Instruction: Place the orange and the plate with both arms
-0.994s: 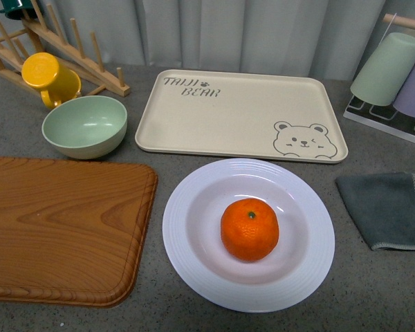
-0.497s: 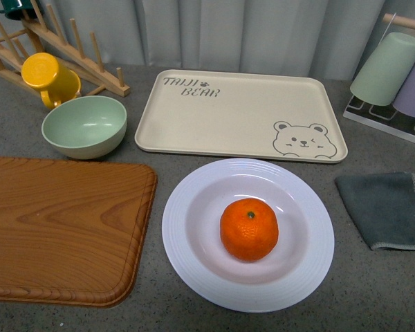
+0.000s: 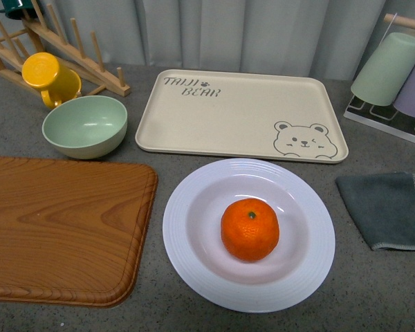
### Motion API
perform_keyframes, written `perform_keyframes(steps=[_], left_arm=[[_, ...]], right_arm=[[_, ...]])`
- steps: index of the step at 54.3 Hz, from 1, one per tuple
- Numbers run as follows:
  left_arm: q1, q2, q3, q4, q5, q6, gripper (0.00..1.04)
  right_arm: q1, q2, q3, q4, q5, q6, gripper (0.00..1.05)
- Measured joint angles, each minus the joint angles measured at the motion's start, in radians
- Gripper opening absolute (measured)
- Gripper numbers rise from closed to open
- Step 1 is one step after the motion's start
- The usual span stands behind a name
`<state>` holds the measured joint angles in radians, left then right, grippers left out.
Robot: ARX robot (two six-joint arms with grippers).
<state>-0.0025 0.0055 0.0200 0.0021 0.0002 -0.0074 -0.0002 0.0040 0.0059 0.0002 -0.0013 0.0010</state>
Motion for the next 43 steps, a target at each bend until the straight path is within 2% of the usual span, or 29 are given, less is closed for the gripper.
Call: perform_keyframes(steps=[5,8,14,18,20,26,27,34,43], left_arm=[[0.0,-0.001,0.0,-0.001,0.0,0.0,0.29],[0.0,-0.001,0.0,-0.001,0.0,0.0,0.43],[0.0,-0.001,0.0,-0.002,-0.003,0.0,0.65],[0.0,-0.002,0.0,-0.002,-0.002,0.0,0.75],[0.0,-0.002,0.0,-0.002,-0.003,0.0,0.82],[0.0,-0.002,0.0,-0.002,-0.002,0.0,1.0],[0.0,-0.002,0.0,-0.002,-0.001,0.003,1.0],[0.0,-0.002,0.0,-0.002,-0.001,0.003,0.98],[0.0,-0.002,0.0,-0.002,-0.001,0.003,0.98]], right_arm=[[0.0,0.0,0.0,0.0,0.0,0.0,0.96],[0.0,0.0,0.0,0.0,0.0,0.0,0.96],[0.08,0.125,0.043,-0.113,0.312,0.043,0.96],[0.079,0.237,0.042,-0.076,0.366,0.068,0.96],[0.072,0.287,0.042,-0.04,0.355,0.076,0.96],[0.026,0.526,0.042,0.154,0.235,0.106,0.96],[0.023,0.538,0.042,0.164,0.227,0.11,0.96],[-0.058,0.943,0.082,0.433,0.013,0.171,0.96],[-0.111,1.364,0.201,0.562,-0.212,0.26,0.96]])
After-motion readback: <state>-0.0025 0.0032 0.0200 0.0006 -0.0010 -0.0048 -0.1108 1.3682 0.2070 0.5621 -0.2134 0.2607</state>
